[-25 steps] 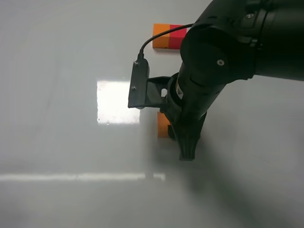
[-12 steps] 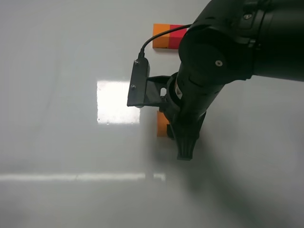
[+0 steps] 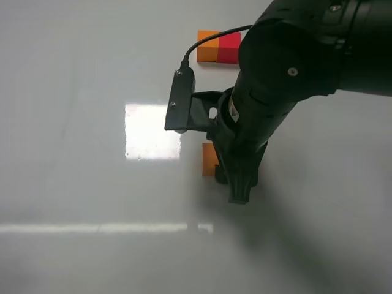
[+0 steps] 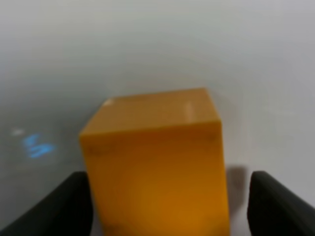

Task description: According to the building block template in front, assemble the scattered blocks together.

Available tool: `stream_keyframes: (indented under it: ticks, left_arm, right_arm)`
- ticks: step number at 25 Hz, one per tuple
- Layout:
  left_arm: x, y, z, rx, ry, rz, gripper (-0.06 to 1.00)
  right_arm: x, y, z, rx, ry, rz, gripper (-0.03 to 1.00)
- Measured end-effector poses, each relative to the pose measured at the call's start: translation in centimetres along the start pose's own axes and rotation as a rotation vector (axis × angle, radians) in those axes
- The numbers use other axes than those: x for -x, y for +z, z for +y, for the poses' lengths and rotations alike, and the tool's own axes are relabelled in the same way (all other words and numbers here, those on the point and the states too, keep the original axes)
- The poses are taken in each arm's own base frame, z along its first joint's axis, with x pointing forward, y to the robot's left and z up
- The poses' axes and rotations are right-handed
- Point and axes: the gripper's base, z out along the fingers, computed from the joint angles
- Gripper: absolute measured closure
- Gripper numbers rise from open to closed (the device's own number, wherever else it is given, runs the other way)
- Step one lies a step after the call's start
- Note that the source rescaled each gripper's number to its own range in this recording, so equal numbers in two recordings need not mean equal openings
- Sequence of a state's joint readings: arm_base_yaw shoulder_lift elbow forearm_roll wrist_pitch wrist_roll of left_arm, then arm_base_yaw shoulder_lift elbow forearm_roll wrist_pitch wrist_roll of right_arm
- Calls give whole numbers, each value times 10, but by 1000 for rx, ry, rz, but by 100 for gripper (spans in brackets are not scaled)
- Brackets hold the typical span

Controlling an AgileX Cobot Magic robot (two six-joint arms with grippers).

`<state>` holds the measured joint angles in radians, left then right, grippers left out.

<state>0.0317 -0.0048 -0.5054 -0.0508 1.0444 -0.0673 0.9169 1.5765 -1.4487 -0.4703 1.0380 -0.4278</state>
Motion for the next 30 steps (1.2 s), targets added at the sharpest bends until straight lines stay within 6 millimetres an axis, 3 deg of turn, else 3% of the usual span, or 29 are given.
stream_keyframes:
  ticks: [9, 14, 19, 23, 27, 30]
  left_arm:
    - [0, 0, 0, 0, -1, 0, 94]
    - [0, 0, 0, 0, -1, 0, 94]
    - [0, 0, 0, 0, -1, 0, 94]
    - [0, 0, 0, 0, -1, 0, 94]
    - [0, 0, 0, 0, -1, 0, 94]
    - [0, 0, 0, 0, -1, 0, 94]
  right_arm:
    - [-20, -60, -11, -47, 119, -136, 45]
    - [-42, -70, -26, -70, 248, -137, 44]
    - [-77, -80, -48, -101, 492, -127, 44]
    - [-109, -96, -63, -228, 749, -92, 43]
    - [-156, -117, -71, -322, 966, 7, 43]
    - [-195, -127, -66, -371, 1108, 95, 42]
